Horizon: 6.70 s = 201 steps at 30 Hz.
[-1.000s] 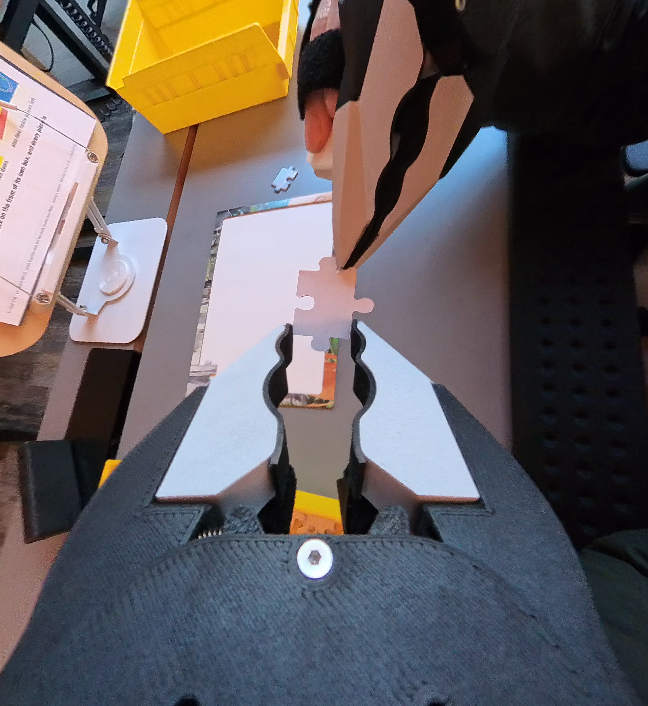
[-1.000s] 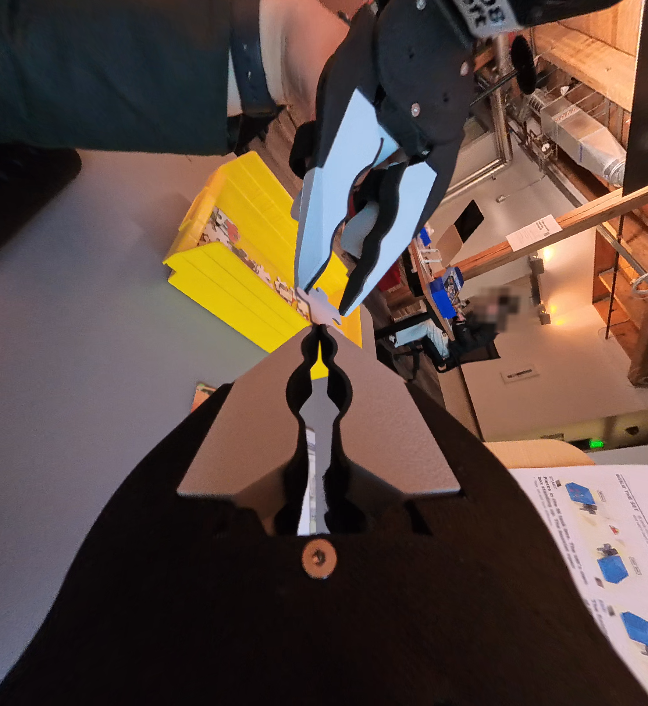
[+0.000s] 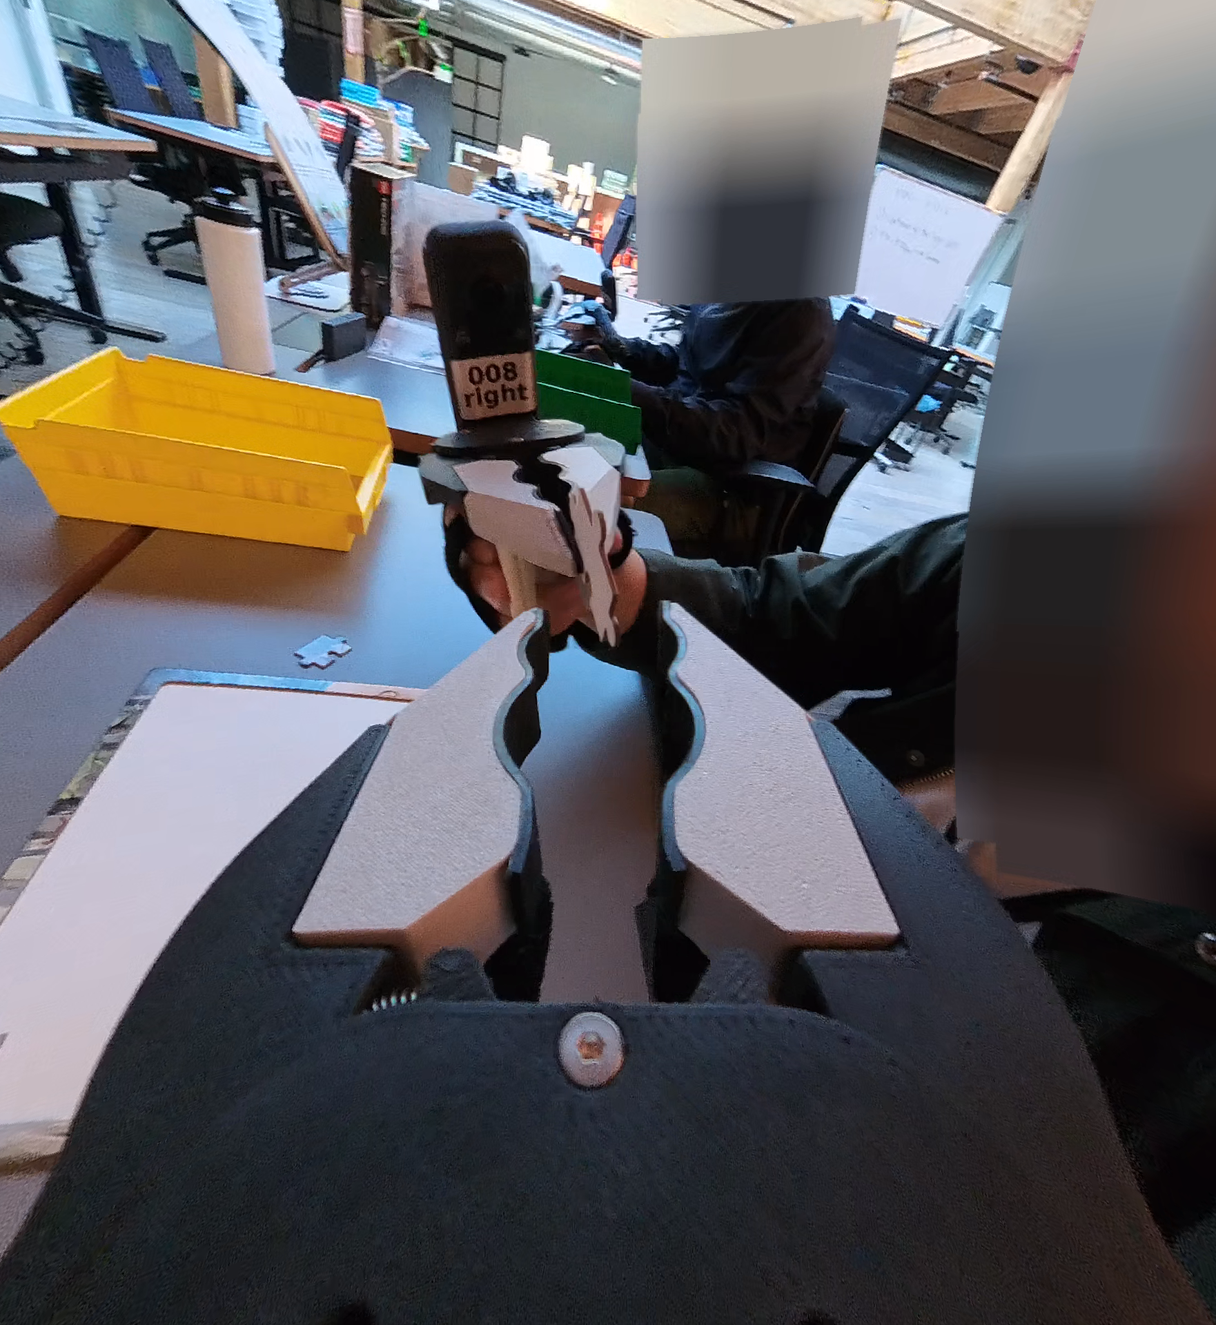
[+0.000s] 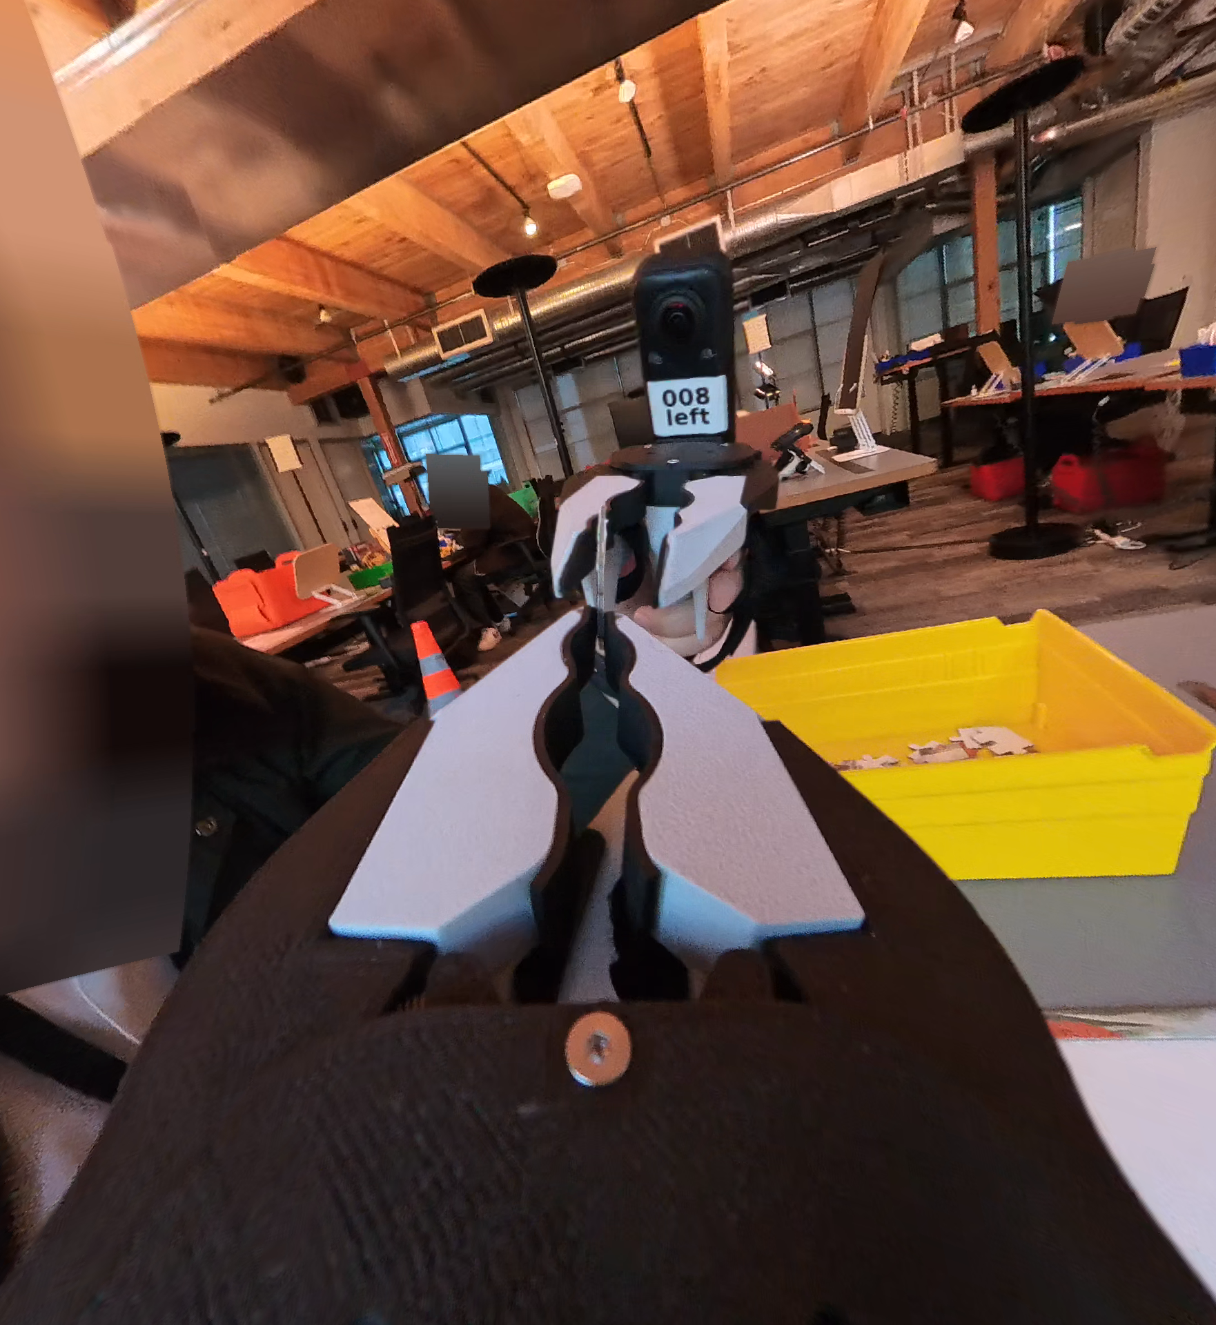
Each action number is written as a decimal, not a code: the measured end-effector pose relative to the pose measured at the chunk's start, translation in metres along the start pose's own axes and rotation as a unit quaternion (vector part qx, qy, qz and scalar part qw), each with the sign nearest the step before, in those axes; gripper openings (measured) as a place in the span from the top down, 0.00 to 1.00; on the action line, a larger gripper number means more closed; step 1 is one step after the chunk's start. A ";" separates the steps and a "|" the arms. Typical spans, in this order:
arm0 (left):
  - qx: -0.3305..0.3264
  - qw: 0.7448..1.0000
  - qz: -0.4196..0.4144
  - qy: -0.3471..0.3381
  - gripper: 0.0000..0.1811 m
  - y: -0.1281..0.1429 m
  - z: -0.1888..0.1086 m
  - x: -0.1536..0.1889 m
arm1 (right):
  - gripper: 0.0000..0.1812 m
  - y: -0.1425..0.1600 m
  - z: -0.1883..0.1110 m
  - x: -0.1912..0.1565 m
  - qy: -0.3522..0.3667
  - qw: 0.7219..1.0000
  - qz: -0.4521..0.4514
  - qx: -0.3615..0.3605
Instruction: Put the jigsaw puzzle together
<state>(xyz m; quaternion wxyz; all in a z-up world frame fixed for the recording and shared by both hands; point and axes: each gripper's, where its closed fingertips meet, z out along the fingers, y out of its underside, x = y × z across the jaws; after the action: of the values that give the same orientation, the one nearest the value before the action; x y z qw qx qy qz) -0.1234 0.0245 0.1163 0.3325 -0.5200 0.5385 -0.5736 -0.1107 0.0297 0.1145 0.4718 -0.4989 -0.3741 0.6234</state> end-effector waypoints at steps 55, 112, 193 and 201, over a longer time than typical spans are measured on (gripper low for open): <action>-0.100 0.953 -0.275 -0.080 1.00 0.076 0.002 -0.082 | 0.78 0.075 -0.016 0.082 0.252 0.827 -0.400 -0.305; 0.041 0.910 -0.223 -0.346 0.90 0.036 -0.165 -0.085 | 0.82 0.033 -0.414 0.124 0.589 0.710 -0.166 -0.349; -0.265 0.730 -0.192 -0.601 0.82 0.148 -0.214 -0.184 | 0.72 -0.078 -0.361 0.114 0.668 0.674 -0.279 -0.151; -0.198 0.797 0.188 -0.539 0.82 0.032 -0.048 -0.148 | 0.86 -0.092 -0.162 0.079 0.350 0.926 -0.110 0.089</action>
<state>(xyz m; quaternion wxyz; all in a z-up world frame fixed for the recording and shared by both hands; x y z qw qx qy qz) -0.1402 0.1709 0.0559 0.5599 -0.6881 0.4614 -0.0083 0.0622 0.1301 0.1441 0.6809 -0.5971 -0.1801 0.3839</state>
